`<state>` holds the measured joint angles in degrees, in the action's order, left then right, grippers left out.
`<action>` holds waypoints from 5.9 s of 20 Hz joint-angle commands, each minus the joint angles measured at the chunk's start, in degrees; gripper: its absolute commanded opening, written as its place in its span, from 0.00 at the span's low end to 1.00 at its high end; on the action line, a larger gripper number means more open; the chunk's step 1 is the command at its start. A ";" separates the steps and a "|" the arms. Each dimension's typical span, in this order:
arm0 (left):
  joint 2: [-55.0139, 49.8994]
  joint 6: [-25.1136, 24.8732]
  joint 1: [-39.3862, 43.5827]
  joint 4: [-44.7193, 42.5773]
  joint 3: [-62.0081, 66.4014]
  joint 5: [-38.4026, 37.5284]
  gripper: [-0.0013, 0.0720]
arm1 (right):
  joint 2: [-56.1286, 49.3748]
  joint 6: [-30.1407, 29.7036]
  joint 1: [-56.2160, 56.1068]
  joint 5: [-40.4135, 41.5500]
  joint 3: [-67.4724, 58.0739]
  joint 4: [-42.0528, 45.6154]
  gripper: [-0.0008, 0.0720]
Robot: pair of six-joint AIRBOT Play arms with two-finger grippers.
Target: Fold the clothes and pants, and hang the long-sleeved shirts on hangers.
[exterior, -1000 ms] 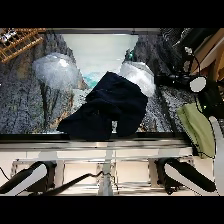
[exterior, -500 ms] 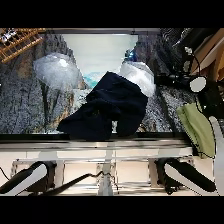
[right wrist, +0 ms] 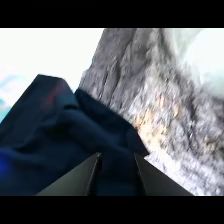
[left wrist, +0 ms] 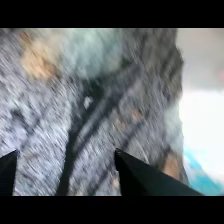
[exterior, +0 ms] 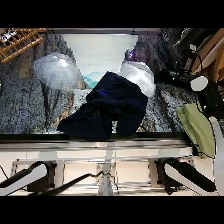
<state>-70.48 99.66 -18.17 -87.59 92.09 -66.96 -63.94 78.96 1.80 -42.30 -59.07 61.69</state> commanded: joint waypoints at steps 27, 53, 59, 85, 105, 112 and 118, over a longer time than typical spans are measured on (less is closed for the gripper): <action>-3.23 -46.12 22.56 12.63 -42.77 -1.46 0.02 | -4.90 0.79 -25.00 -21.66 8.61 11.67 0.03; -6.95 -46.42 1.09 52.96 10.62 16.39 0.02 | -15.04 -2.05 -20.70 -14.51 -43.58 25.03 0.03; -31.98 -52.52 7.15 52.94 19.54 29.92 0.05 | -39.34 -2.08 -12.35 13.33 -43.67 20.37 0.08; 3.37 -24.28 -7.39 26.29 -55.67 -5.31 0.97 | -29.29 -20.31 20.31 -43.10 -2.32 -9.01 0.73; 2.45 -29.33 -7.82 36.28 -57.31 2.91 0.02 | -29.05 -22.99 12.09 -35.82 -2.49 -10.40 0.03; 17.20 -32.96 -24.09 77.57 -27.78 -20.11 0.03 | 5.55 -24.04 12.13 -41.00 -15.96 -9.33 0.03; 20.90 -30.64 -43.74 134.18 6.80 -2.80 0.02 | 24.35 -20.94 12.11 -28.85 -50.01 -3.15 0.03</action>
<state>-50.96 67.99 -53.76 19.35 83.85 -78.59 -46.63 56.95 13.96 -76.31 -94.83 56.18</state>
